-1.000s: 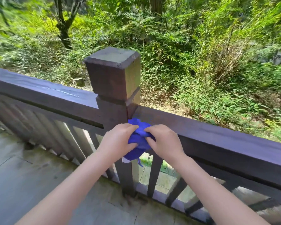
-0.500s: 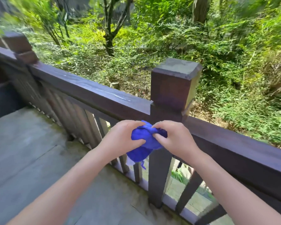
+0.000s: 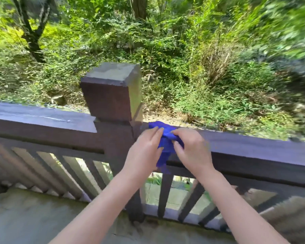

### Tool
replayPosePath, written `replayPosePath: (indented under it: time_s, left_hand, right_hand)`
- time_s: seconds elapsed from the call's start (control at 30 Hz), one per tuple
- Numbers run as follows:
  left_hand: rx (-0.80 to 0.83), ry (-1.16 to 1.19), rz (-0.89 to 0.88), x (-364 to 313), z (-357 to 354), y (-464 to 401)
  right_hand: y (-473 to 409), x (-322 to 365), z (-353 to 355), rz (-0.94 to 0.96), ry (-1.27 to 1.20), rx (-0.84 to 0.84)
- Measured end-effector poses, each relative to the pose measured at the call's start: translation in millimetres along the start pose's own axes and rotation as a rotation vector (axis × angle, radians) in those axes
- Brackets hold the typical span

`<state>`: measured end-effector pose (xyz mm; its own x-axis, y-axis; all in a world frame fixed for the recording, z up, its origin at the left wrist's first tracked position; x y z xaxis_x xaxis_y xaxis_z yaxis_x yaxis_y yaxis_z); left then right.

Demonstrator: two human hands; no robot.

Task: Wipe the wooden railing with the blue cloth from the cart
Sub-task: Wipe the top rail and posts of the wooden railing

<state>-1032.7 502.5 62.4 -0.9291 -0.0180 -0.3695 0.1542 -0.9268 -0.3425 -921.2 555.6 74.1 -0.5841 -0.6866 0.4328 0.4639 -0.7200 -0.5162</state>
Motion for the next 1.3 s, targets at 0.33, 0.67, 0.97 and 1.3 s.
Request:
replayPosePath:
  time_s: [0.33, 0.67, 0.97, 1.3]
  left_hand:
    - [0.162, -0.121, 0.097, 33, -65, -44]
    - [0.283, -0.050, 0.028, 23, -70, -48]
    - [0.312, -0.055, -0.189, -110, -132, -67]
    - [0.256, -0.131, -0.222, -147, -162, -82]
  right_hand:
    - [-33, -31, -81, -0.059, 0.094, 0.218]
    - [-27, -51, -85, -0.086, 0.134, 0.353]
    - [20, -156, 15, -0.243, 0.318, 0.411]
    - [35, -203, 66, -0.321, 0.134, 0.430]
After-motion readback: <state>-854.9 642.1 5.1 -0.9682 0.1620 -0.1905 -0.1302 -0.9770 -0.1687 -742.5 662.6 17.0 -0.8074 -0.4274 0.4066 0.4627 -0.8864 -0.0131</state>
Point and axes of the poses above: each hand's wrist, its own y-axis away from the middle knuckle, its own z-axis out of the back of the hand, x = y × z, the point moved 7 cm from there along -y, towards the middle knuckle
